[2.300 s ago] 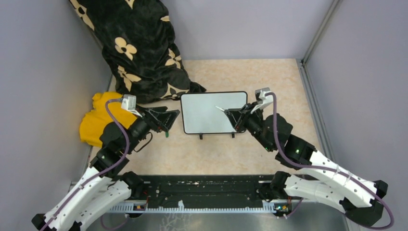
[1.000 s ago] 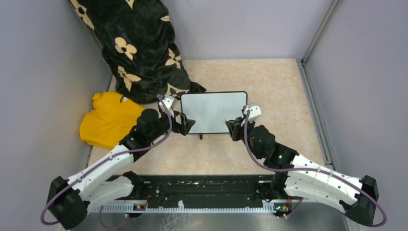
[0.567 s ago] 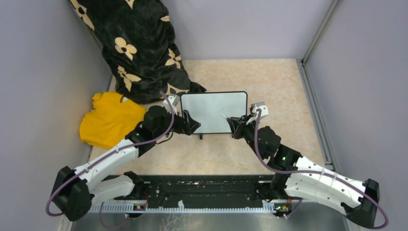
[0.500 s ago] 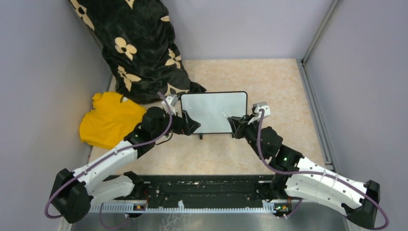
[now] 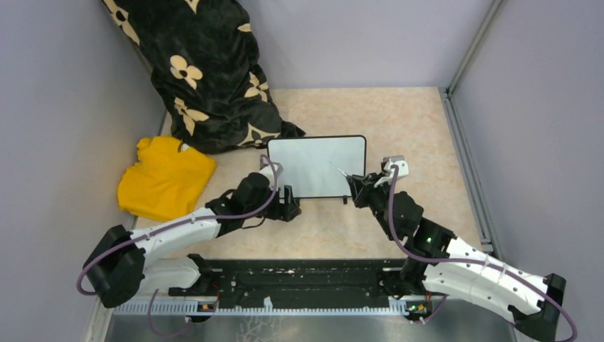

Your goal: Write a sentence on the whiteboard

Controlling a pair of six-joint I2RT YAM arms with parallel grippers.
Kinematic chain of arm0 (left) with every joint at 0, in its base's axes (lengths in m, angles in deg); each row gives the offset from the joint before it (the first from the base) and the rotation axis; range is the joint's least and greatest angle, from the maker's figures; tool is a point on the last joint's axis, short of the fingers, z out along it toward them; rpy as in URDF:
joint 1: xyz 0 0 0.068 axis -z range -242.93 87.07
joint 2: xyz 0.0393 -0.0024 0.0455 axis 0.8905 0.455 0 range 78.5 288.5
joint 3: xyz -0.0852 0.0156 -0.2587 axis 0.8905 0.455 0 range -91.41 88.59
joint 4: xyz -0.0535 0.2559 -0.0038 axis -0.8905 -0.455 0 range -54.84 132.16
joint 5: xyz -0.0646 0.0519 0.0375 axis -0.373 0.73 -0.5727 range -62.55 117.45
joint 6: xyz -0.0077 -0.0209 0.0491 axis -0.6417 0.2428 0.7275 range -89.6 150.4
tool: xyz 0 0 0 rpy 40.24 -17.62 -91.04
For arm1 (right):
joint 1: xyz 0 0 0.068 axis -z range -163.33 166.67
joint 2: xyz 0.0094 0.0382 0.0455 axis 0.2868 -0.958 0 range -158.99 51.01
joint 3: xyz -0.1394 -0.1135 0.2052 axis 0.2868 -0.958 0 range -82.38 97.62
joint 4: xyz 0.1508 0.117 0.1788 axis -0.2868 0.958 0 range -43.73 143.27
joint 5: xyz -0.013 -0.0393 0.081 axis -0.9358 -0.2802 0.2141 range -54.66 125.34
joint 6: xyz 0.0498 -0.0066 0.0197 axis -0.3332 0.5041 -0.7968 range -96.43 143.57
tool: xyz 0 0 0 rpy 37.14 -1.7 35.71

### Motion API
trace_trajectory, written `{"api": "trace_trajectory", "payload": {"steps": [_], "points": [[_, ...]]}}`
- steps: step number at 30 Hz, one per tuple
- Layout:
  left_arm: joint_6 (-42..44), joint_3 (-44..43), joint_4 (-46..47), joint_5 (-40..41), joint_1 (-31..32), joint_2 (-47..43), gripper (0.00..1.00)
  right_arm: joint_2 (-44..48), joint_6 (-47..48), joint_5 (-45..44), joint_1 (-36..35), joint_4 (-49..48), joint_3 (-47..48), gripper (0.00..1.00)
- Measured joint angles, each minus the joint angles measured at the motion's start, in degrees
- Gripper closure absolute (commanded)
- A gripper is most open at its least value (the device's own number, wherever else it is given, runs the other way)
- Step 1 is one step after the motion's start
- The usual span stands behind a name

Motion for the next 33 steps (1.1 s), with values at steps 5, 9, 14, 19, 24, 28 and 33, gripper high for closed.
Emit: {"api": "trace_trajectory", "payload": {"steps": [5,9,14,19,24,28,33], "points": [[-0.7,-1.6,-1.0,6.5,4.5,6.0,0.23,3.1,0.1,-1.0,0.0,2.3,-0.1,1.0],[-1.5,-3.0,-1.0,10.2,5.0,10.2,0.23,5.5,0.5,-1.7,0.0,3.4,-0.7,1.0],[-1.6,-4.2,-1.2,12.6,5.1,12.4,0.17,6.2,1.7,-2.2,0.0,3.6,-1.1,1.0],[-0.6,-4.2,-1.8,15.3,5.1,10.1,0.02,5.6,3.0,-2.4,0.0,3.5,-1.1,1.0],[-2.6,-6.0,-4.0,22.1,5.1,6.5,0.01,5.2,3.7,-2.5,0.0,3.0,-1.1,1.0],[-6.3,-8.3,-5.9,28.2,5.1,5.0,0.01,5.0,4.1,-2.8,0.0,2.7,-1.1,1.0],[-5.1,-9.0,-5.9,28.3,5.1,5.0,0.06,4.6,4.3,-3.0,0.0,1.3,-1.1,1.0]]}}
